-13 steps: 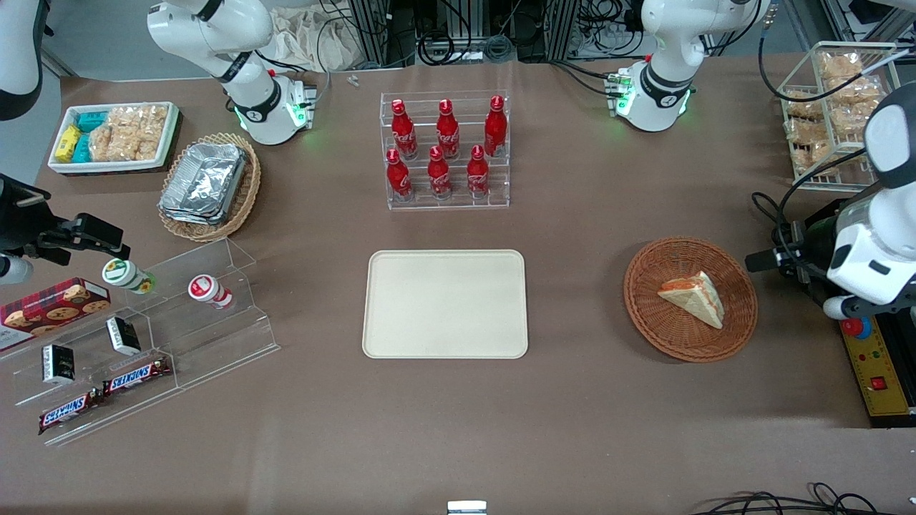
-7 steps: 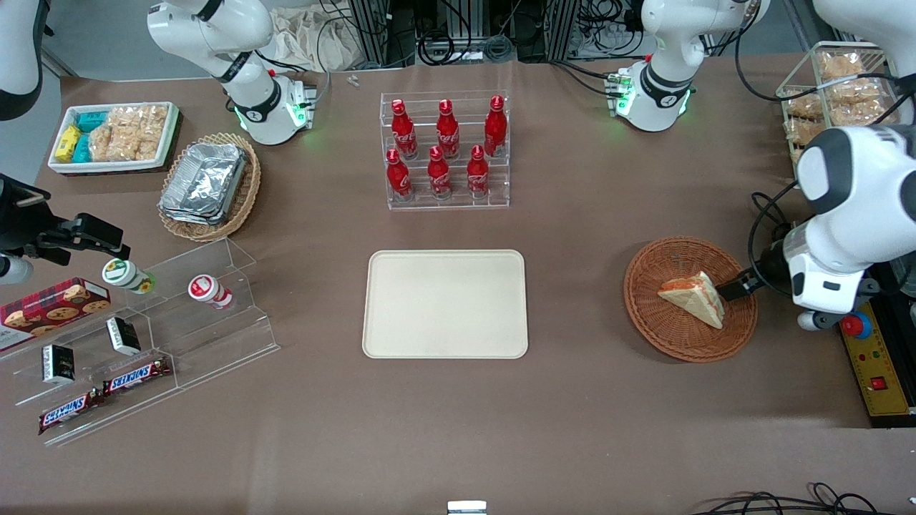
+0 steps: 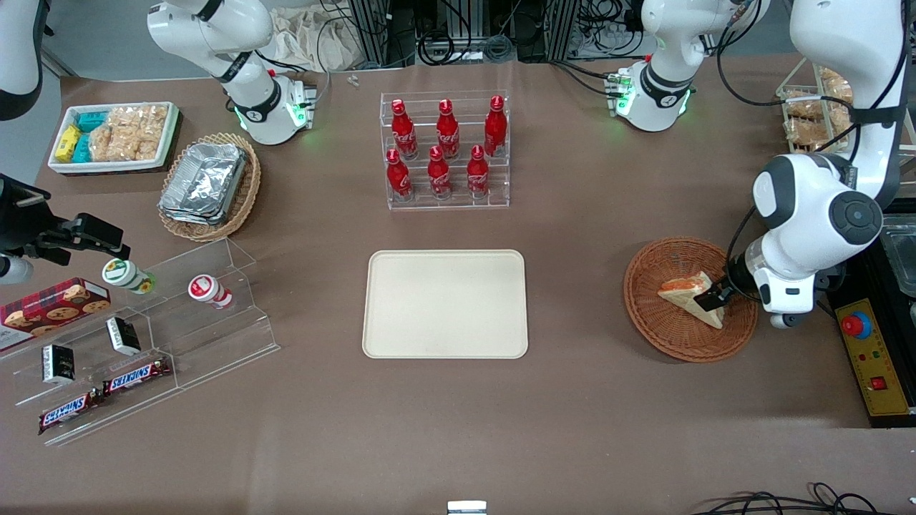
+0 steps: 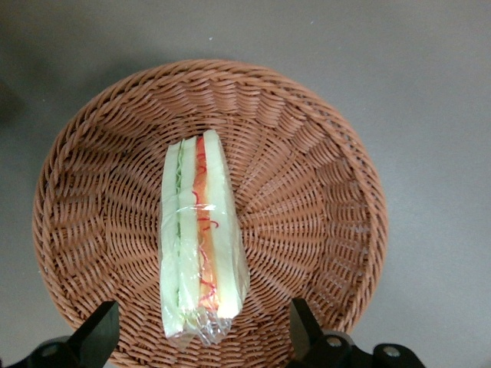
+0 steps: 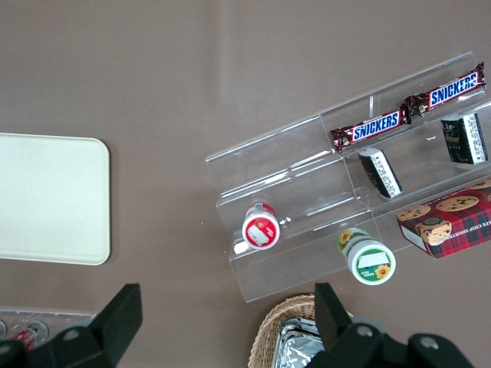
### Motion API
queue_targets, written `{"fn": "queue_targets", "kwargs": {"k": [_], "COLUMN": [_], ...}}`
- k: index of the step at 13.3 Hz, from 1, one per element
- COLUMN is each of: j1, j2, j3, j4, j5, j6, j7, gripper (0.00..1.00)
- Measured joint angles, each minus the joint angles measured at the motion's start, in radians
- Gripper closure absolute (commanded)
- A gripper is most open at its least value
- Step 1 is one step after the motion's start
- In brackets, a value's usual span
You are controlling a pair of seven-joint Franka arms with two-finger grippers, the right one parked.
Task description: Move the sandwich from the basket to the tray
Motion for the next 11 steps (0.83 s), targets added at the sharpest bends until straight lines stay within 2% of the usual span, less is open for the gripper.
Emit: {"fn": "queue_targets", "kwargs": {"k": [8,9,11], "j1": [0.002,0.002,0.002], "j2": [0.077,0.085,0.109], "j3": [0.008,0.008,0.008], "j4": [-0.033,-0.033,-0.033], "j5": [0.0,0.0,0.0], "j6": [0.063,0.071,0.097], "j7": [-0.006,-0.008,-0.014], "gripper": [0.01,0.13,0.67]}}
